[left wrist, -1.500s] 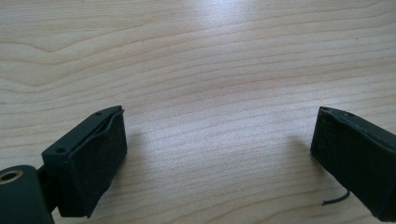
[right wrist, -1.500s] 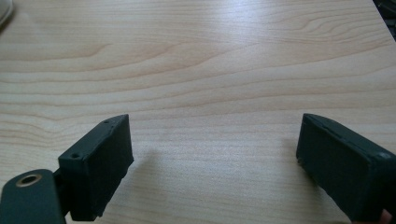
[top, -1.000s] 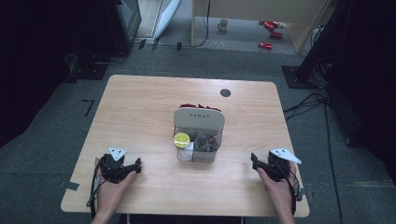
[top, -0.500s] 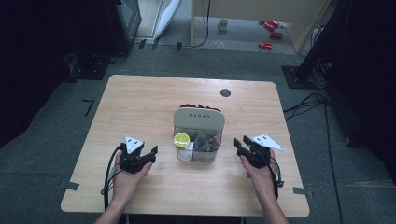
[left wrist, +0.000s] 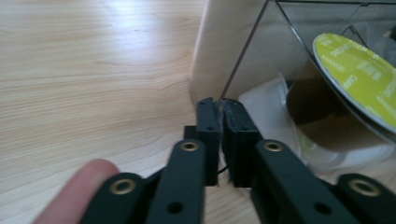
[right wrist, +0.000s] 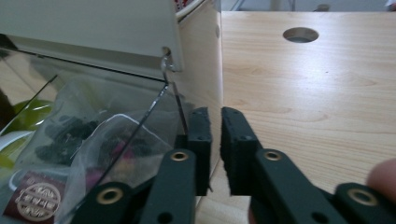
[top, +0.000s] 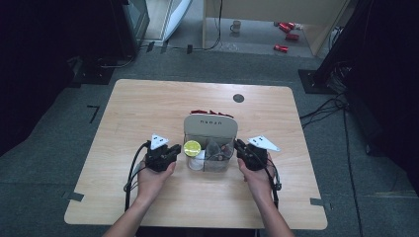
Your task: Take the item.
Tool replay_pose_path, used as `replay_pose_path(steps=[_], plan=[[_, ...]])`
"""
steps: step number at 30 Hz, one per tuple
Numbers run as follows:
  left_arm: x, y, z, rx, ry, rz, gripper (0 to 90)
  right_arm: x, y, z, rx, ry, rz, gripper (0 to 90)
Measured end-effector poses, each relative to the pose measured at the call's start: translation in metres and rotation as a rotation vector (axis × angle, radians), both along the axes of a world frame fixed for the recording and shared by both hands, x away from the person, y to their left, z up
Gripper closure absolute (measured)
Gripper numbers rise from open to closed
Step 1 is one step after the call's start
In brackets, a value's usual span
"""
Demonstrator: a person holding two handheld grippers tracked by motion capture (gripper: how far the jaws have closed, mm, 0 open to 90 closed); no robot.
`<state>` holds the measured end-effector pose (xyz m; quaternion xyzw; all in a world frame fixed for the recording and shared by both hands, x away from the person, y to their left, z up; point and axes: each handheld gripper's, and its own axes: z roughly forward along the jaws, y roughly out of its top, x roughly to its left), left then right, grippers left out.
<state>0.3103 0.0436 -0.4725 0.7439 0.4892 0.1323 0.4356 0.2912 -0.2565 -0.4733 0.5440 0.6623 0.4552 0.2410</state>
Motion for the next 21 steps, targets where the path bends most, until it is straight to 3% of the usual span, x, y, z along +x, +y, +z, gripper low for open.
replay_pose_path(steps=[1,3,6,14,21], plan=[[0.004,-0.002,-0.001,-0.020,0.001,-0.028,90.0,0.000,0.003,-0.001,0.006,-0.014,-0.012,90.0],[0.006,-0.004,-0.001,-0.003,-0.014,-0.029,90.0,0.000,0.005,-0.001,0.003,-0.019,-0.015,90.0],[0.010,0.003,-0.001,-0.020,-0.002,-0.049,90.0,0.000,0.006,-0.002,0.017,-0.016,0.001,90.0],[0.006,0.011,0.000,0.011,-0.023,-0.069,90.0,-0.006,0.014,-0.002,0.013,-0.027,0.011,90.0],[0.009,0.026,-0.002,0.011,-0.046,-0.103,90.0,-0.027,0.028,0.001,0.018,-0.055,0.023,90.0]])
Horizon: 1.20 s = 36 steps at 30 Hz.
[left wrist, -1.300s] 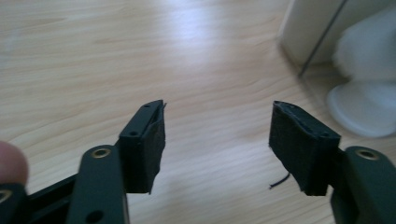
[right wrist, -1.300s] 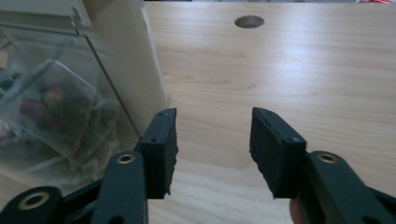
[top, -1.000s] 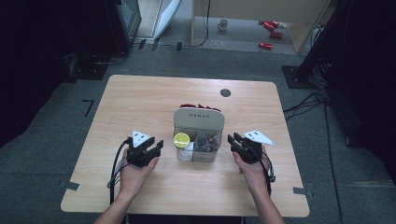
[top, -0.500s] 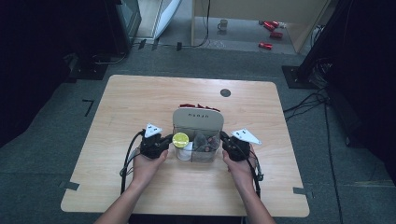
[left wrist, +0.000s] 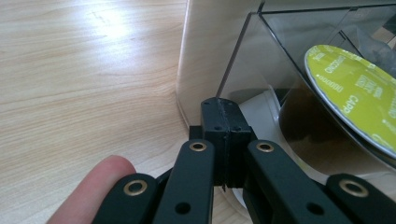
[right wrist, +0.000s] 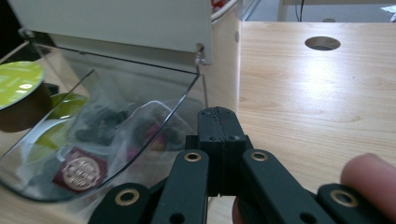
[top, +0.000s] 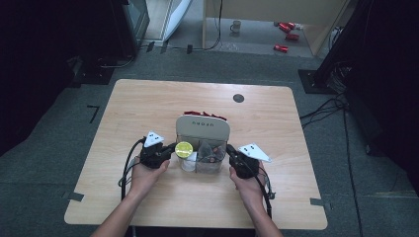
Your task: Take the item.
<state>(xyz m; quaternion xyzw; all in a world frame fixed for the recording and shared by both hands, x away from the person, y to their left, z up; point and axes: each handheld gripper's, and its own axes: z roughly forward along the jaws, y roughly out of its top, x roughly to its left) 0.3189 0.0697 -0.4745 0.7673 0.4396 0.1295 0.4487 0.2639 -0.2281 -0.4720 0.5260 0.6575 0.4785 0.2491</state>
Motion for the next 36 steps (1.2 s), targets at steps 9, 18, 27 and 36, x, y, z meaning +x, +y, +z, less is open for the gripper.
replay_pose_path(steps=[9,18,27,36], plan=[[0.007,0.010,0.000,-0.004,0.003,0.033,90.0,-0.015,0.017,0.004,-0.038,-0.019,0.007,90.0],[0.006,0.028,-0.001,-0.010,0.006,0.097,67.9,-0.011,0.012,0.007,-0.003,-0.018,0.016,81.4],[-0.008,0.055,-0.014,0.035,0.027,0.192,51.6,0.017,-0.015,0.036,0.089,-0.078,0.051,77.7],[-0.026,0.069,-0.024,0.140,0.075,0.252,34.9,0.044,-0.009,0.054,0.072,-0.084,0.110,78.9]])
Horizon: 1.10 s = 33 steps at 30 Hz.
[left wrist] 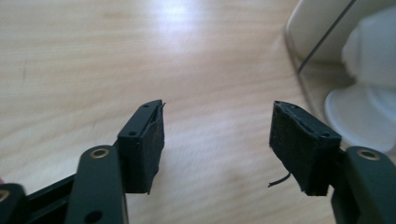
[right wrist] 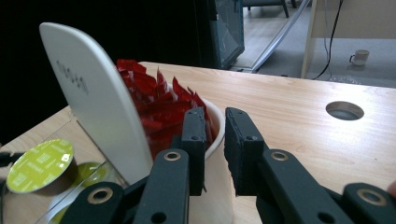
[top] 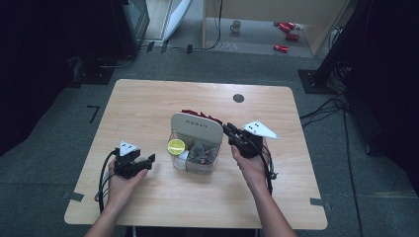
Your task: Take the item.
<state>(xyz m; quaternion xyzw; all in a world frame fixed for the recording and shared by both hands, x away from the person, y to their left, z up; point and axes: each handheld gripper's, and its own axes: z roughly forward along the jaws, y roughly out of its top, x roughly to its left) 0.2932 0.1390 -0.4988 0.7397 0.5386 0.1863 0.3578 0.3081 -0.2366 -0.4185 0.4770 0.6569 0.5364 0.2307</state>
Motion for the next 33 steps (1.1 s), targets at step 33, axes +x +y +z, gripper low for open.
replay_pose_path(steps=[33], plan=[[-0.023,0.005,-0.019,0.114,-0.028,-0.014,24.8,0.013,0.004,0.010,-0.131,-0.073,0.061,90.0]])
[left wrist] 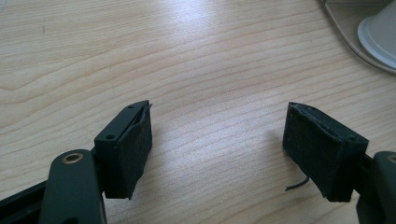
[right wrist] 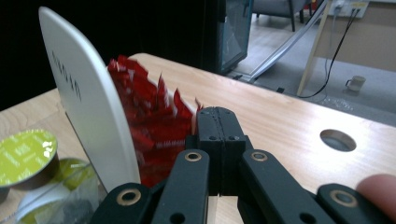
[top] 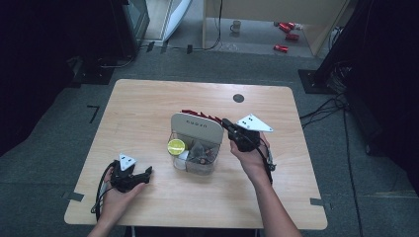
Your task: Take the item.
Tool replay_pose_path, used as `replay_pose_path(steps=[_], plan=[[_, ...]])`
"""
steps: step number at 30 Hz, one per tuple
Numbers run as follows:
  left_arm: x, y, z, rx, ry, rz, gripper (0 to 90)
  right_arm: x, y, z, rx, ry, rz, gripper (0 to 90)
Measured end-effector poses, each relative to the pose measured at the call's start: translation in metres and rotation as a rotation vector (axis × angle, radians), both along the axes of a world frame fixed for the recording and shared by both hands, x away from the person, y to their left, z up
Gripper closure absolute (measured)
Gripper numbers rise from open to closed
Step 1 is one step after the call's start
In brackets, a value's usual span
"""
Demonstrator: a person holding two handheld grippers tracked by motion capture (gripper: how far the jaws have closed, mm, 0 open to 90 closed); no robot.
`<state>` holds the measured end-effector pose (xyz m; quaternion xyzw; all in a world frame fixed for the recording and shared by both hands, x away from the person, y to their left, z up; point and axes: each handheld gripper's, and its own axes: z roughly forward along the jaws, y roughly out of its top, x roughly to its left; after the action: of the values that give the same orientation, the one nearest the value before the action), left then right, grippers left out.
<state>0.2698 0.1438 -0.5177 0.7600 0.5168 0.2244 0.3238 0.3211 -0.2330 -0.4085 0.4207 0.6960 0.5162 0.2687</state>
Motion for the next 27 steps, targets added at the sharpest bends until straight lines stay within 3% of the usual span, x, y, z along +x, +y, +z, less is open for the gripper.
replay_pose_path(steps=[5,12,15,22,24,27], plan=[[0.000,0.000,0.000,0.000,0.000,0.001,24.8,0.001,-0.005,0.009,0.023,-0.014,0.000,90.0],[0.000,0.000,0.000,0.001,0.000,0.005,24.9,0.002,-0.010,0.008,0.102,0.015,0.056,84.0],[0.000,-0.001,0.000,0.002,0.000,0.005,24.9,0.003,-0.007,0.007,0.094,0.016,0.061,82.1],[0.000,-0.001,0.000,0.002,-0.001,0.012,25.1,0.018,0.000,-0.008,0.095,0.079,0.052,76.6],[0.000,-0.001,0.000,0.003,0.000,0.011,25.2,0.018,0.002,-0.008,0.081,0.062,0.052,81.9],[0.000,-0.001,0.000,0.003,0.000,0.011,25.3,0.014,0.008,-0.007,0.013,0.020,0.054,89.5]])
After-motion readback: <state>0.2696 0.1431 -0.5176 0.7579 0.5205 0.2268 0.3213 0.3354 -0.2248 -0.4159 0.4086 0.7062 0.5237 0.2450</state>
